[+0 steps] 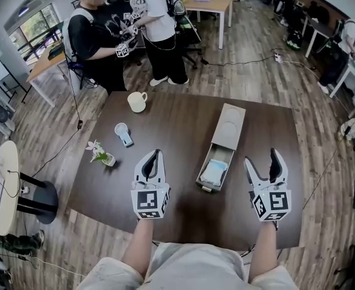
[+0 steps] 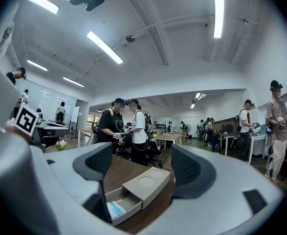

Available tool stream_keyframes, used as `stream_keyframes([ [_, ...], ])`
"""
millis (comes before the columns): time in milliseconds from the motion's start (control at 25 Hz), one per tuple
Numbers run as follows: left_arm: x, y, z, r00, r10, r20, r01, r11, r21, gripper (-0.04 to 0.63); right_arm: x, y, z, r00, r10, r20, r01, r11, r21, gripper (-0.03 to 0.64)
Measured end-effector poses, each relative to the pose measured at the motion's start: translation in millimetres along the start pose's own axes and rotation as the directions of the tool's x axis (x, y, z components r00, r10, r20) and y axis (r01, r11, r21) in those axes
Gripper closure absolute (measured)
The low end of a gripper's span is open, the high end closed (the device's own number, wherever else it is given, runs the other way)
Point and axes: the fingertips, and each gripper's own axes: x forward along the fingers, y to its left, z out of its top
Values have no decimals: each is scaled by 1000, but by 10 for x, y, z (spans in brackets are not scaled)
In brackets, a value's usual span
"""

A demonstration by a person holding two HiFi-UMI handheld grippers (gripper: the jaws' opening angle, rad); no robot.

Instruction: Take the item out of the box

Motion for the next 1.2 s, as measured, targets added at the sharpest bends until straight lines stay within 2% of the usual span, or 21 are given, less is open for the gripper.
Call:
stream_keyframes([
  [200,26,-42,-63,1000,-14,-10,14,1000,13,595,22,12,-78,999,7,-32,-8,1000,-16,236],
  [400,11,-88,-170,999,-23,-31,24,1000,8,595,121,179,-247,990,89,-111,-95,994,-52,236],
  [560,-53,-97,-309,998,-34,-57,35,999,15,595,262,427,-488,959,190,-213,-212,973,-87,236],
  [680,-125,-105,-439,996,-30,-80,29,1000,-6,595,341,595,-686,928,239,-285,-286,949,-134,253],
  [920,-206,-160,-673,992,-37,-124,34,999,-23,595,473,880,-1141,839,318,-442,-428,887,-175,259],
  [1200,-272,-285,-919,982,-80,-172,71,996,-60,595,562,1121,-1651,692,388,-608,-584,797,-155,268],
])
